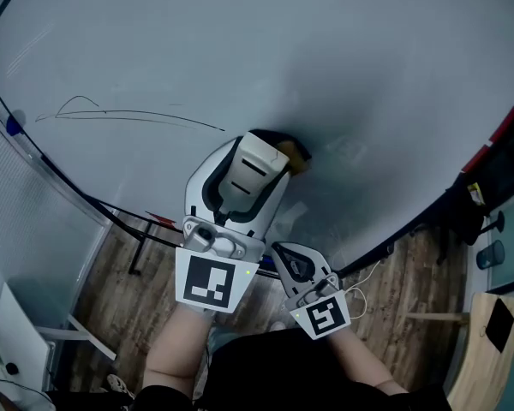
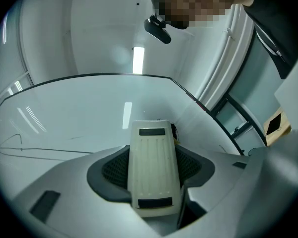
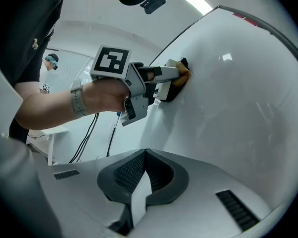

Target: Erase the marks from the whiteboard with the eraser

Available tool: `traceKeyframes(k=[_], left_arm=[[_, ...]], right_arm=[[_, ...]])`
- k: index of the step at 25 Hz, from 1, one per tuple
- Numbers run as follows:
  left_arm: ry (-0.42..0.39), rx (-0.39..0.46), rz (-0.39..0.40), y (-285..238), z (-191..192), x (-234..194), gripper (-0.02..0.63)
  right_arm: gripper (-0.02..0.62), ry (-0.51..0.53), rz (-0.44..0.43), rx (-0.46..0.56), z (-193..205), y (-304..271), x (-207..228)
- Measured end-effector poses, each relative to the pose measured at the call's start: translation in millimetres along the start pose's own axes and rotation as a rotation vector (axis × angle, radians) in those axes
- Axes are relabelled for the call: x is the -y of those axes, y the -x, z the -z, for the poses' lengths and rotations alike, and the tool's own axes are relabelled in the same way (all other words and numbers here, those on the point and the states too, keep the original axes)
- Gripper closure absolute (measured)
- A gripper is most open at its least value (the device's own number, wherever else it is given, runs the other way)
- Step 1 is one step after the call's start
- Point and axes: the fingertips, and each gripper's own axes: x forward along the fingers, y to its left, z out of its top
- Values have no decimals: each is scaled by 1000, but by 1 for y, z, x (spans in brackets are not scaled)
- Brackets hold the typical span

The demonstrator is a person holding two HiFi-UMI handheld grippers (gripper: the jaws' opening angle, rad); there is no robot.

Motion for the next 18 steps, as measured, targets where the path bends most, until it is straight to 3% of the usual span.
traceKeyframes(k=[7,18], left_arm=[[-1,37,13,-18,-16,33,341],[-177,63,78,-15,-14,25,341]], right_arm=[[568,-5,66,25,3,29,26],[568,13,57,-20,6,8,19]])
